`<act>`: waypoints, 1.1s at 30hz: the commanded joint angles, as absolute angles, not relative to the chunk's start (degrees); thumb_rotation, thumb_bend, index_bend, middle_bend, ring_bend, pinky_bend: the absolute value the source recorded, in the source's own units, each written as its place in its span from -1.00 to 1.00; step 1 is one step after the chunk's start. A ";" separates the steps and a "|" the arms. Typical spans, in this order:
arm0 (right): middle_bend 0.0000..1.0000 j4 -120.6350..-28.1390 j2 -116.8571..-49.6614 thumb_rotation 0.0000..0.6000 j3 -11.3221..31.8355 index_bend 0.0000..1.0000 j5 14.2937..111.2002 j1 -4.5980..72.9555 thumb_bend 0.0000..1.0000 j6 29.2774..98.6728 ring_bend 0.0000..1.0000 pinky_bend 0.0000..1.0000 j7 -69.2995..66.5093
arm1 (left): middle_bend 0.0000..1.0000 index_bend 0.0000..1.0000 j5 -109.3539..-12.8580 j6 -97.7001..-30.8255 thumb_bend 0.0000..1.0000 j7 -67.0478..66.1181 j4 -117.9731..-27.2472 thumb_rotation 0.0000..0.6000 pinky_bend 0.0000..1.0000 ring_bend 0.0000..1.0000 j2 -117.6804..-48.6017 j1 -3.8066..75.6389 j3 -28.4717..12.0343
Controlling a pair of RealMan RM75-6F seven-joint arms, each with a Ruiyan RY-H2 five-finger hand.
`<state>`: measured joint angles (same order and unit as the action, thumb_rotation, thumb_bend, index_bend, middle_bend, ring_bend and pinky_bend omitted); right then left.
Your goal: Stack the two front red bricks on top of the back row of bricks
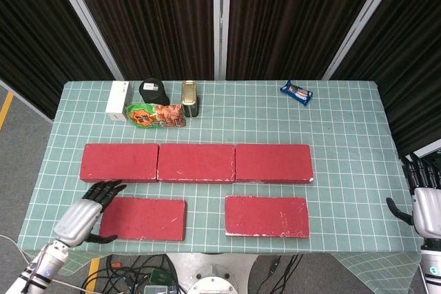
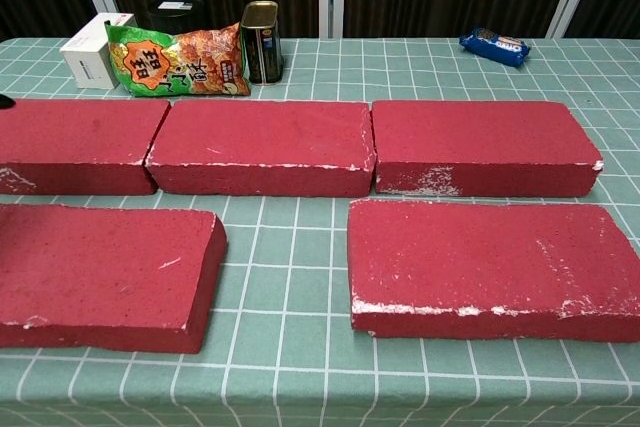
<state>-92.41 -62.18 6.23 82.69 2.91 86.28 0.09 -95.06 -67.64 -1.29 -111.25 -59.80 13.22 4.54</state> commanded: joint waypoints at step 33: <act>-1.00 -88.28 -63.63 1.00 6.63 -1.00 81.34 2.74 -0.64 85.82 -1.00 -1.00 -3.43 | -0.98 -0.95 -72.91 -52.79 -0.96 -22.49 -113.42 1.00 -0.97 -1.00 -73.45 25.90 1.68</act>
